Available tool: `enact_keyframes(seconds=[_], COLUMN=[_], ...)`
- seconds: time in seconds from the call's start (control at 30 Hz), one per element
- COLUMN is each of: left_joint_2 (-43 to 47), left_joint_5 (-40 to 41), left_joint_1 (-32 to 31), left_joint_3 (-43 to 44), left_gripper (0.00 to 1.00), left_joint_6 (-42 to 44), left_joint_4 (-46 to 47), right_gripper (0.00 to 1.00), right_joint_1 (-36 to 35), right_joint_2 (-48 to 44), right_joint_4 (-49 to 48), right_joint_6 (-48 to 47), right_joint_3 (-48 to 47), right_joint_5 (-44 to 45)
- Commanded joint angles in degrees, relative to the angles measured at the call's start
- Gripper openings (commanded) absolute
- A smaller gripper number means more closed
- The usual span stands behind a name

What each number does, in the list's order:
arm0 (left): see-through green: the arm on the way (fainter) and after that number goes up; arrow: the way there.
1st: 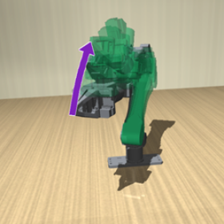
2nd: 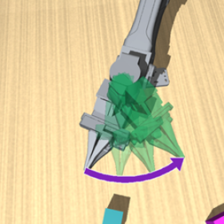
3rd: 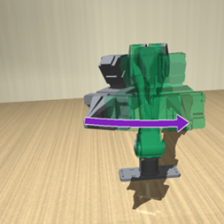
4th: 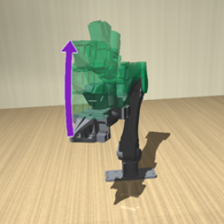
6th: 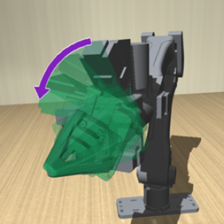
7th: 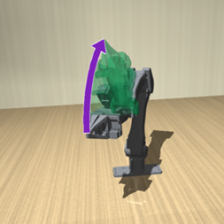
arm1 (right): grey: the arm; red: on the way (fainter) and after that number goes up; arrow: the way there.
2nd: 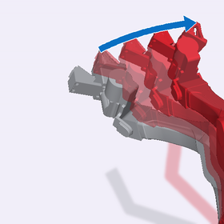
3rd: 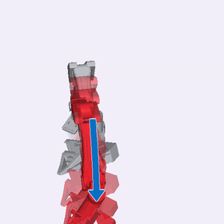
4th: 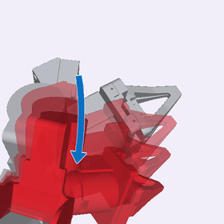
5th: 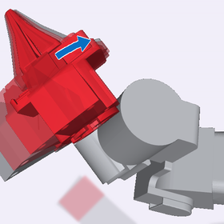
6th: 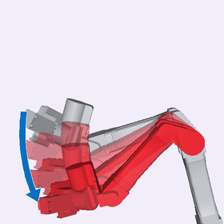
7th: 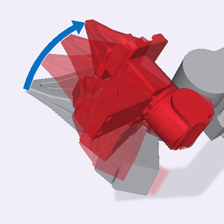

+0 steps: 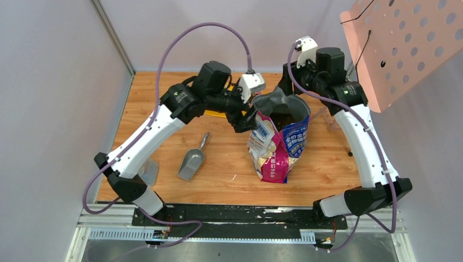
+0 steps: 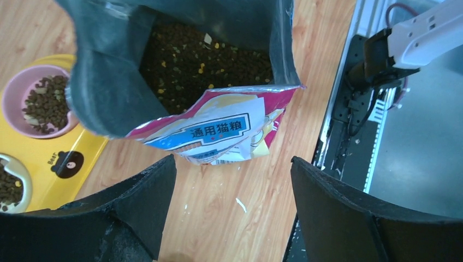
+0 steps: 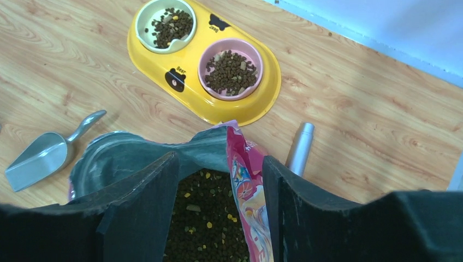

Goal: Serve the pet food

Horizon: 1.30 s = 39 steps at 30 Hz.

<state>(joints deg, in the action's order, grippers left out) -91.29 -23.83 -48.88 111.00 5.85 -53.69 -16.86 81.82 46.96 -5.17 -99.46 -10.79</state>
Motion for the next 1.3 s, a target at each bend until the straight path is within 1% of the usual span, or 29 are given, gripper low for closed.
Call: enact_keyframes(seconds=[0.0,0.03,0.07,0.13,0.2,0.27,0.33,0.4,0.43,0.47,0.5,0.53,0.57,0.6,0.67,0.7,0.73,0.77,0.87,0.93,1.0,1.03,1.07,1.1,1.13,1.17,1.2,1.23,1.27], left_joint_2=[-0.49,-0.13,0.62,1.38,1.79,3.04,5.11,6.49,6.57,5.95,5.37,4.07,3.06,2.74,2.02,1.20,0.67,-0.30,-1.58,-2.43,-3.76,-4.74,-5.20,-5.83,-6.01,-6.45,-7.15,-7.72,-9.01], left_joint_5=[8.70,9.63,10.46,10.27,9.03,7.92,7.60,9.39,11.30,16.15,18.94,23.34,26.65,28.23,32.21,34.67,35.45,36.71,37.70,38.21,38.85,38.86,38.51,36.25,34.39,31.37,28.64,27.60,26.27], left_joint_1=[-5.80,-6.45,-7.42,-9.01,-10.86,-12.59,-14.27,-15.98,-17.14,-17.84,-18.82,-19.11,-19.55,-19.74,-20.18,-20.32,-20.39,-20.62,-21.12,-21.24,-21.25,-21.30,-21.22,-21.15,-20.92,-20.82,-20.38,-20.02,-19.28], left_joint_3=[0.53,-0.96,-1.80,-4.08,-5.78,-8.83,-12.80,-16.48,-17.76,-18.02,-17.57,-17.13,-16.32,-16.12,-15.85,-15.44,-14.12,-13.34,-11.59,-10.85,-9.57,-8.96,-7.88,-7.37,-6.61,-5.71,-4.92,-2.96,-1.83], left_gripper=[0.85,0.85,0.85,0.85,0.84,0.83,0.84,0.85,0.85,0.84,0.83,0.82,0.81,0.81,0.81,0.80,0.80,0.80,0.80,0.80,0.74,0.65,0.61,0.55,0.51,0.44,0.40,0.32,0.28], left_joint_6=[2.60,3.23,3.53,5.38,9.73,17.10,20.84,21.58,21.14,19.60,18.43,15.25,13.80,10.90,8.32,7.17,5.08,4.27,2.54,2.89,4.44,5.51,6.03,7.14,8.03,9.58,10.13,11.04,11.43], left_joint_4=[5.07,6.75,10.45,14.66,16.36,17.99,21.16,25.73,28.90,29.92,30.83,30.83,30.64,30.52,30.06,28.80,27.93,26.18,25.19,25.84,27.39,27.67,27.67,27.28,25.69,24.57,21.41,19.58,15.39], right_gripper=[0.61,0.63,0.65,0.67,0.67,0.68,0.68,0.68,0.68,0.67,0.66,0.65,0.64,0.64,0.64,0.64,0.64,0.63,0.59,0.53,0.44,0.41,0.36,0.32,0.29,0.25,0.22,0.16,0.11], right_joint_1=[-0.49,-0.51,-0.54,-0.54,-0.54,-0.72,-0.75,-0.78,-0.79,-0.82,-0.82,-0.81,-0.91,-1.06,-1.43,-1.92,-2.20,-2.60,-2.98,-2.97,-2.83,-2.78,-2.70,-2.59,-2.11,-1.70,-1.25,-0.63,-0.14], right_joint_2=[0.20,0.37,0.79,2.12,3.77,5.14,5.88,6.77,7.21,7.86,8.51,9.41,10.08,10.61,11.26,11.41,11.50,11.47,10.97,10.96,10.91,10.91,10.76,10.74,10.85,11.13,11.35,11.49,11.57], right_joint_4=[-1.52,-1.54,-1.52,-0.95,0.56,2.24,2.91,3.12,3.20,3.30,3.39,3.46,3.64,3.99,4.61,4.77,5.12,5.42,6.28,6.99,7.61,7.63,7.74,7.86,8.02,8.45,8.70,8.95,9.00], right_joint_6=[0.50,-0.38,-0.85,-0.70,-0.14,-0.06,0.85,4.07,5.51,7.50,8.98,10.61,11.96,13.26,15.44,16.25,17.04,17.61,19.11,19.47,19.59,19.55,19.46,19.37,19.33,19.19,19.03,18.85,18.88], right_joint_3=[-2.26,-2.68,-3.31,-5.18,-7.21,-8.39,-8.14,-7.98,-8.22,-8.82,-9.48,-10.12,-10.82,-11.37,-11.76,-11.47,-11.02,-10.45,-8.76,-8.12,-7.55,-7.20,-6.94,-6.82,-6.85,-6.88,-6.84,-6.66,-6.38], right_joint_5=[2.96,3.52,4.41,5.77,4.99,3.71,4.25,5.91,6.38,7.12,8.01,8.69,9.25,9.94,10.67,12.98,14.64,15.72,18.43,19.77,20.08,19.95,19.81,19.34,18.54,17.65,17.38,17.15,17.14])
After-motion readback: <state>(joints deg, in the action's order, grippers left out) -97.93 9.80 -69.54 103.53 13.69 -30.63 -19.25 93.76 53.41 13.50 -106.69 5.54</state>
